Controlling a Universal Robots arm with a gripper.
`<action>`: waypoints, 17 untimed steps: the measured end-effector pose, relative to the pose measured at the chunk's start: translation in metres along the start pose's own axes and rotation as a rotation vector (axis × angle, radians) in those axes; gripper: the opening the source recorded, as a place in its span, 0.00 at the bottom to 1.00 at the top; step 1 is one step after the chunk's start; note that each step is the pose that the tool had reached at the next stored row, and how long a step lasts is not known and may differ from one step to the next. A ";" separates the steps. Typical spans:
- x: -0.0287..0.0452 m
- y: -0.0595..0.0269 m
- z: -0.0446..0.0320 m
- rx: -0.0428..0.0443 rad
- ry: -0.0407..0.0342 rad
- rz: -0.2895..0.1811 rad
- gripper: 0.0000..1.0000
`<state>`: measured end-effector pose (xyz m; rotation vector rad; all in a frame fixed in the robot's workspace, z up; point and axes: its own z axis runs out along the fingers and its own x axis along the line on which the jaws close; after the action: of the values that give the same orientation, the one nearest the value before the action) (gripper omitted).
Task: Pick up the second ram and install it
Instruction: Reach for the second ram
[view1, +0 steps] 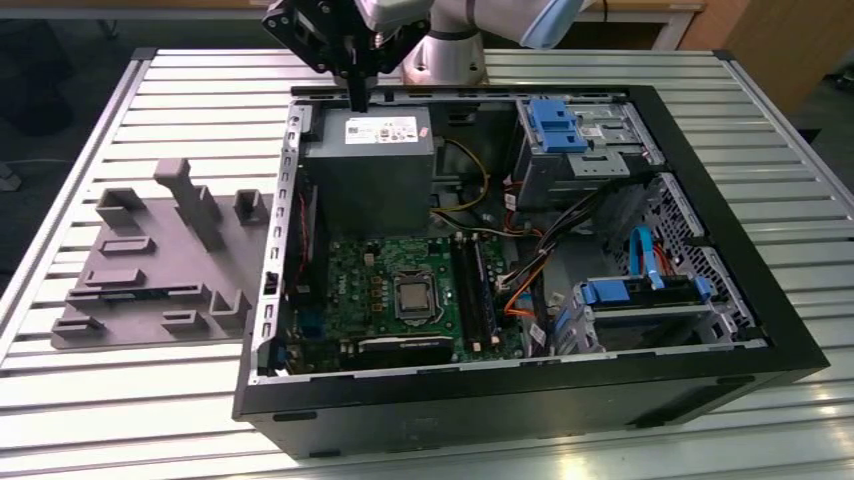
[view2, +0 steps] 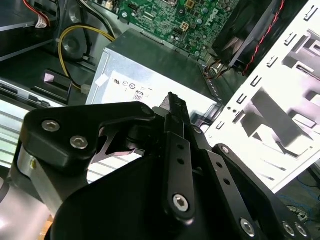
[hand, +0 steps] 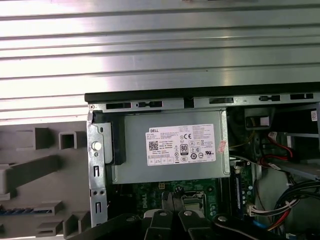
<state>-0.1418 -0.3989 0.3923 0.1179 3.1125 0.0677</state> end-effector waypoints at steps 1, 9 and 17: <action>0.0002 0.0000 0.0000 0.0000 -0.0001 0.000 0.11; 0.0022 -0.0002 0.0001 0.0000 0.0000 0.000 0.11; 0.0045 -0.0004 0.0001 0.0000 0.0000 0.000 0.11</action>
<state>-0.1463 -0.3989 0.3920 0.1179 3.1125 0.0677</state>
